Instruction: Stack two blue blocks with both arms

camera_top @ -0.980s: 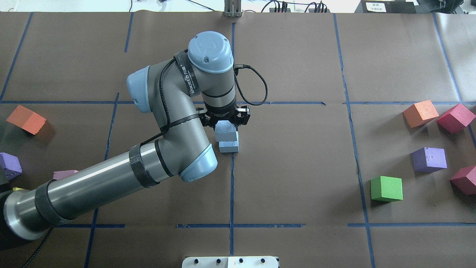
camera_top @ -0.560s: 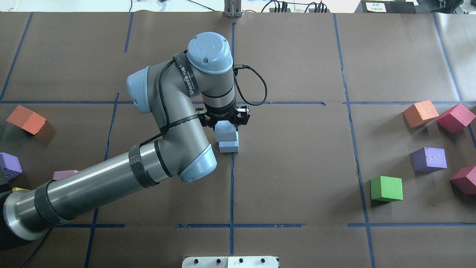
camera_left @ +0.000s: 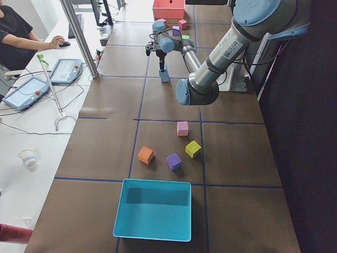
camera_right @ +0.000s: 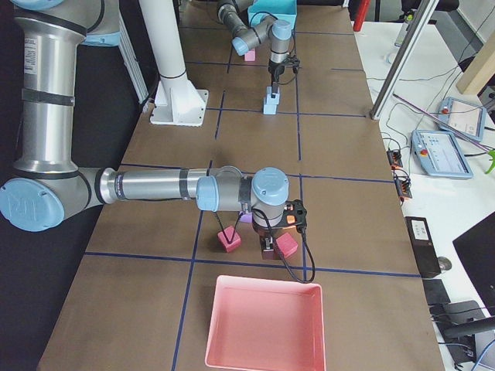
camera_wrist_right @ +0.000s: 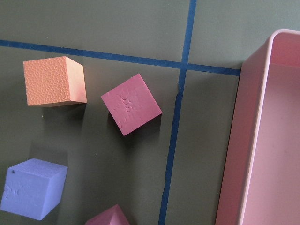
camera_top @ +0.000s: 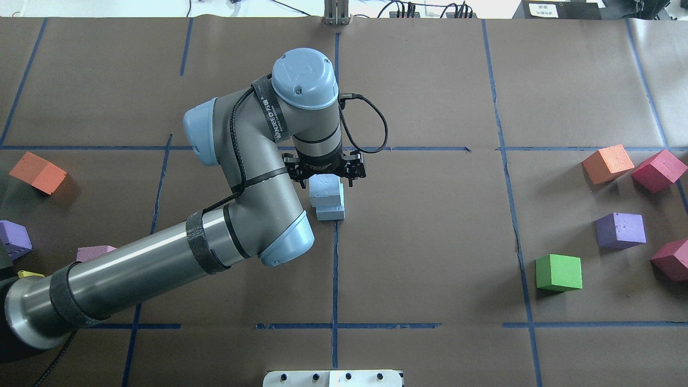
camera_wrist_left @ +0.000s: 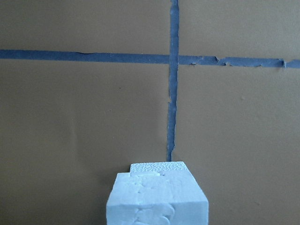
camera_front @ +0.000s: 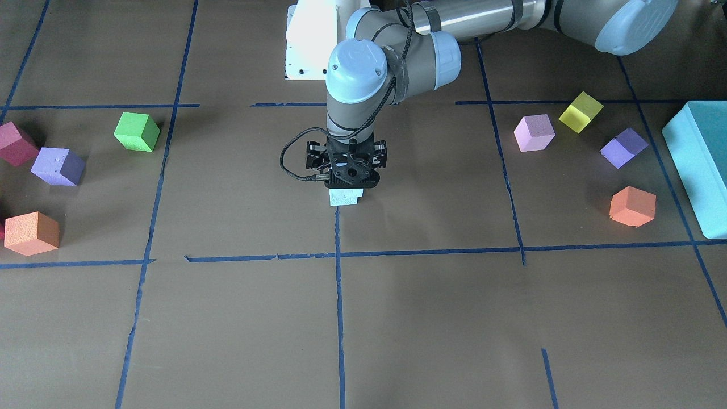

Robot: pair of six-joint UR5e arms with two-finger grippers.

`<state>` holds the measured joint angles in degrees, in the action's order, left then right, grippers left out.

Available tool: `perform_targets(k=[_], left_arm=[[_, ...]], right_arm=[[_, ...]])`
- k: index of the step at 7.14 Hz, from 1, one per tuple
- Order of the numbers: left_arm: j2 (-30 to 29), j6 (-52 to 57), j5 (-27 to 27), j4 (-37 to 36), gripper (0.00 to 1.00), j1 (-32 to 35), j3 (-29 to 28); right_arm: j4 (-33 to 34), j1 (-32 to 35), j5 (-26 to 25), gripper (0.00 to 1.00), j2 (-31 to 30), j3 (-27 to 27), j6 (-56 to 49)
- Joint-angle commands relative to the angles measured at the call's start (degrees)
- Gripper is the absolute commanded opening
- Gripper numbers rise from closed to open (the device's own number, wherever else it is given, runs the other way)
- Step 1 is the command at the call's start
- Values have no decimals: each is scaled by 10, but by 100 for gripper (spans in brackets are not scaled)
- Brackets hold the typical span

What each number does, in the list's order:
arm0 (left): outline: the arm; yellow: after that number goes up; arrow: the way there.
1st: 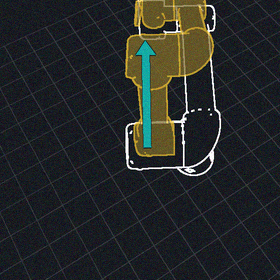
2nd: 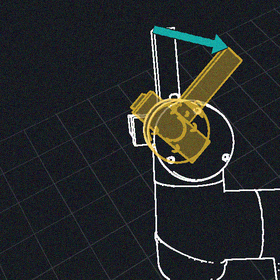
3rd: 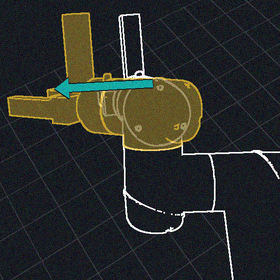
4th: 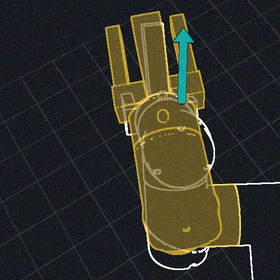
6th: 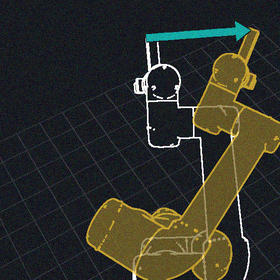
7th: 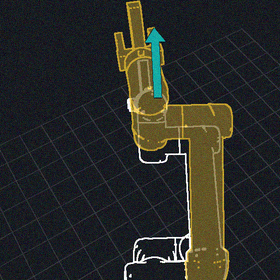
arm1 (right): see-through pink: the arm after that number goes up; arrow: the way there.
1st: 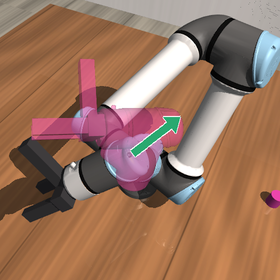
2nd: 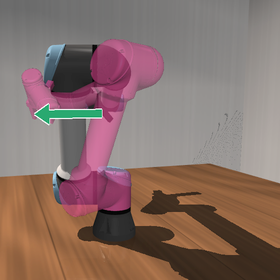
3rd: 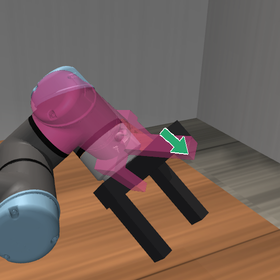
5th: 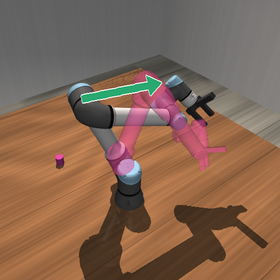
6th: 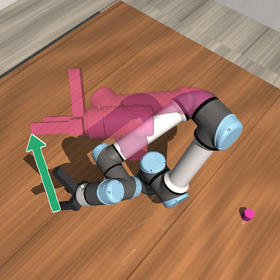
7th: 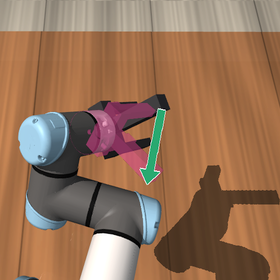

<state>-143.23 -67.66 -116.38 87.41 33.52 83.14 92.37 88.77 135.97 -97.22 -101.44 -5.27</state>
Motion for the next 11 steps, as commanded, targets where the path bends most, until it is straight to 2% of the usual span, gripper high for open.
perform_targets(k=[1,3,4,6,7,9,11], left_arm=[[2,-1,-2,-17,100,5,41],[9,7,-5,-127,100,31,131],[44,9,-5,-152,100,45,193],[140,150,-7,-207,100,109,297],[192,221,-16,-205,100,162,320],[314,420,-89,-197,100,289,330],[407,598,-106,-194,100,398,306]], right_arm=[[-1,0,0,100,0,1,0],[-5,0,0,100,0,5,-1],[-5,0,0,100,0,7,-1],[-5,1,0,100,-2,12,-2],[-5,3,1,100,-2,15,0],[-6,4,0,100,-3,16,-1],[-6,8,-1,100,-1,14,0]])
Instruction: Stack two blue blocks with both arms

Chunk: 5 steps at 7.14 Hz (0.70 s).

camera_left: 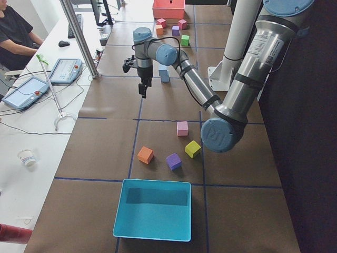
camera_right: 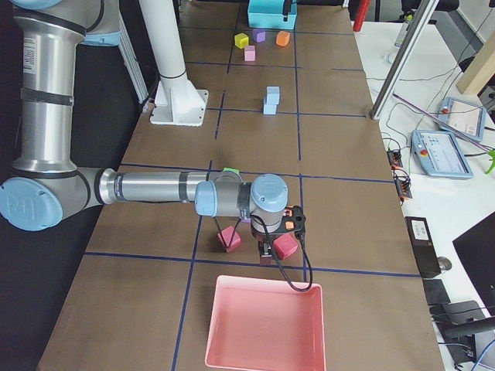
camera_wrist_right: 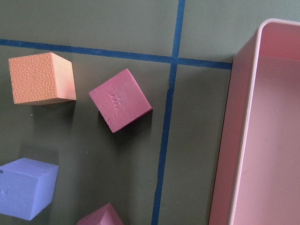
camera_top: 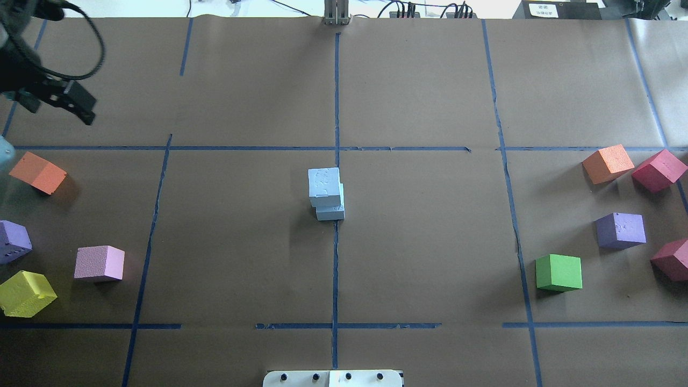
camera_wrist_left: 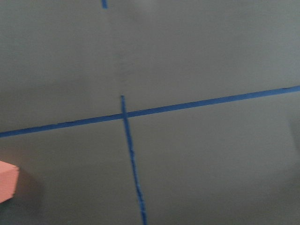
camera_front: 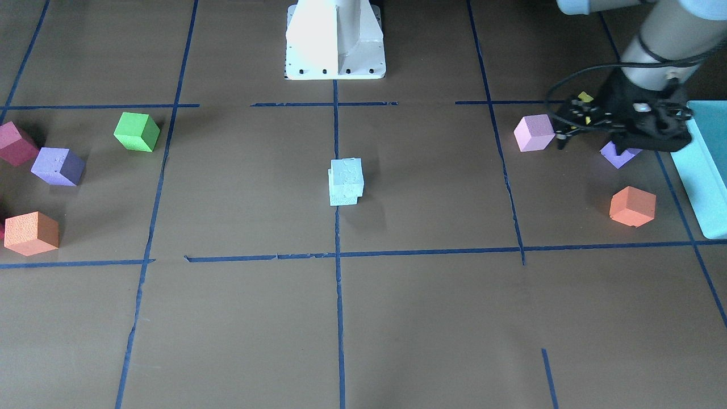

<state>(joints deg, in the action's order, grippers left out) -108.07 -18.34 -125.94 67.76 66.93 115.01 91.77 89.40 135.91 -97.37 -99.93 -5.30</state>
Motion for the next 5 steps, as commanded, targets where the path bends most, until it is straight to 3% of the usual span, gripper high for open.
perform_targets(k=[1,3,5], left_arm=[[103,153,-27,28,100,109,-33],[175,210,-82,182,100,180,-148],[177,214,-89,249,100,206,-232]], right_arm=[[0,2,0,100,2,-1,0],[0,2,0,100,2,-1,0],[0,2,0,100,2,-1,-1]])
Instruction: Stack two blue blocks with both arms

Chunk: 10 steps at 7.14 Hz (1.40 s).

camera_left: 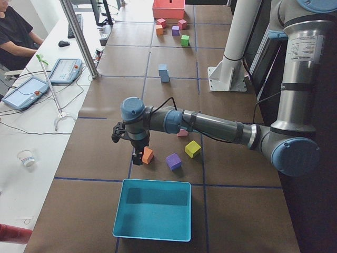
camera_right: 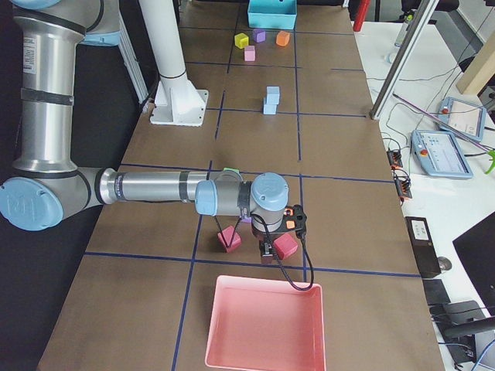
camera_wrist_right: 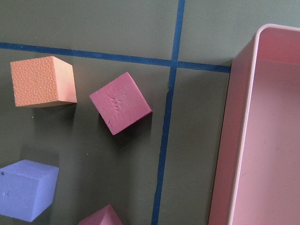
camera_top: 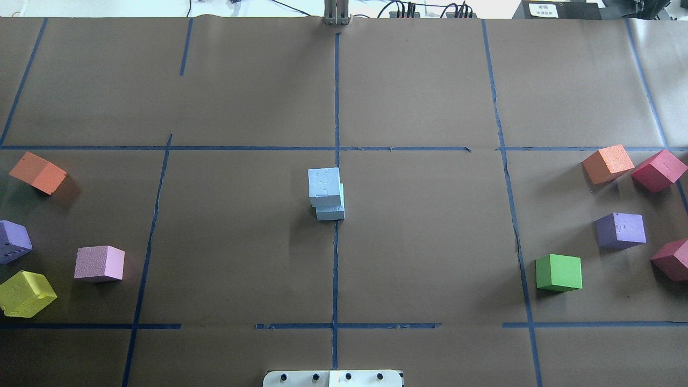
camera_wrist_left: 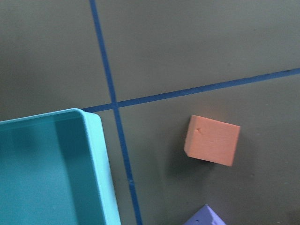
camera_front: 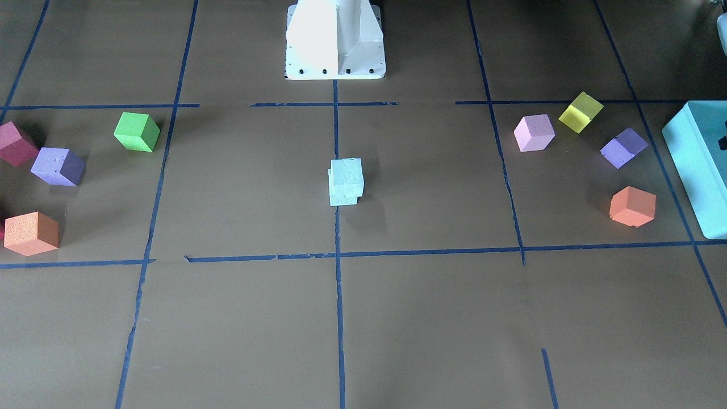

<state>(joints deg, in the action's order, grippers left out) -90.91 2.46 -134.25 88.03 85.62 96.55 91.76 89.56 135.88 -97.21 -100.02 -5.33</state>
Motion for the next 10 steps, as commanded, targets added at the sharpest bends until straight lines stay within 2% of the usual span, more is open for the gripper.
perform_targets(k=[1,3,10], left_arm=[[6,5,-4,42,100,27,-49],[10,4,-5,9,100,37,-49],[20,4,-4,5,100,43,-49]], right_arm=[[0,0,0,100,0,0,0],[0,0,0,100,0,0,0],[0,0,0,100,-1,1,0]])
